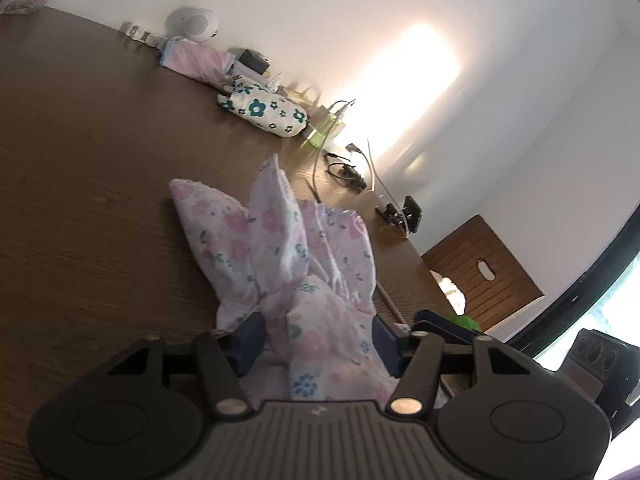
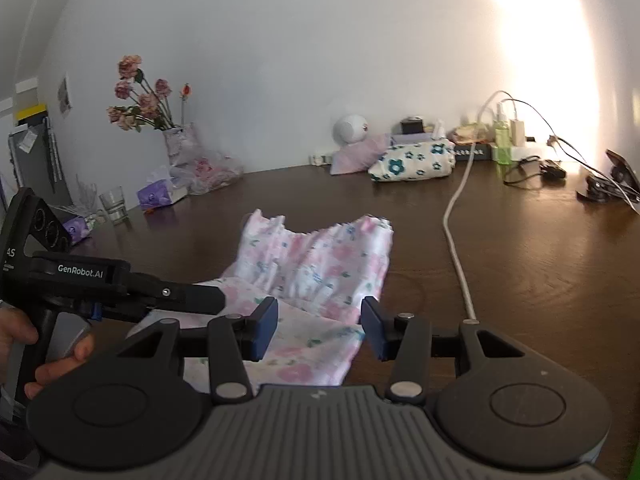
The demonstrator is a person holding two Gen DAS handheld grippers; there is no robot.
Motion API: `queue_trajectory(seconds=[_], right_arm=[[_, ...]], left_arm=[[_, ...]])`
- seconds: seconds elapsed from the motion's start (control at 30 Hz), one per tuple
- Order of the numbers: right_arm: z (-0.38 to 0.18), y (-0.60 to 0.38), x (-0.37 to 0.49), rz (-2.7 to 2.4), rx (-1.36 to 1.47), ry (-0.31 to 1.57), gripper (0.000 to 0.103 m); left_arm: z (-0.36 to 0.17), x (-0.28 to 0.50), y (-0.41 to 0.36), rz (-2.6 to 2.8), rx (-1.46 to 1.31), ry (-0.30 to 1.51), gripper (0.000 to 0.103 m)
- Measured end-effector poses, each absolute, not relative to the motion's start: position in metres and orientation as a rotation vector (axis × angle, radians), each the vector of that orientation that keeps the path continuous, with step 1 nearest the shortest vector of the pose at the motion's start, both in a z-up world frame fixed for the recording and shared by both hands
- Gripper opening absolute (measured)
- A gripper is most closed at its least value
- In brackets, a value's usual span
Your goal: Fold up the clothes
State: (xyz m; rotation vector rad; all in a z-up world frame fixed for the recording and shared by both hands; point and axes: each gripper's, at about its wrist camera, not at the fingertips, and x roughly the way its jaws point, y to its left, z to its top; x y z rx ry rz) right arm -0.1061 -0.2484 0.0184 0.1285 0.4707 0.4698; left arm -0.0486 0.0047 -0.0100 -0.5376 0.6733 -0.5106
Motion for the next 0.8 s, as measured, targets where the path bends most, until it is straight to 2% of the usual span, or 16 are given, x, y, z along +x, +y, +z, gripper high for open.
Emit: queue_trajectory(seconds=[0.2,0.23,0.27,0.33,0.4,0.47,0.6,0.73,0.8], right_arm=[[0.011,-0.259,-0.101,0.468,0.200,0.508,0.047],[0.009,-0.258,-0.099,0.468,0.205,0.521,0.047],[0.007,-0.258,-0.097,0.467,0.210,0.534,0.046],[0.002,-0.255,-0.091,0.487,0.232,0.565,0.036],[0.001,-0.252,-0.090,0.497,0.251,0.566,0.013],[0.007,-0.250,-0.093,0.507,0.249,0.521,0.009],[0.012,-0.241,-0.090,0.545,0.210,0.505,0.009],[-0.001,-0.227,-0.078,0.496,0.138,0.574,0.010],[-0.001,-0.225,-0.077,0.473,0.116,0.587,0.016]], left_arm=[[-0.010,-0.050,0.014,-0.500,-0.547,0.671,0.051],[-0.011,-0.050,0.014,-0.508,-0.556,0.675,0.042],[-0.012,-0.049,0.014,-0.515,-0.565,0.680,0.028],[-0.014,-0.050,0.013,-0.533,-0.576,0.678,0.009],[-0.015,-0.053,0.013,-0.554,-0.589,0.661,0.007],[-0.012,-0.058,0.017,-0.574,-0.605,0.627,0.007],[-0.012,-0.065,0.024,-0.544,-0.582,0.639,0.007],[-0.022,-0.059,0.026,-0.476,-0.594,0.701,0.011],[-0.021,-0.059,0.028,-0.467,-0.598,0.694,0.020]])
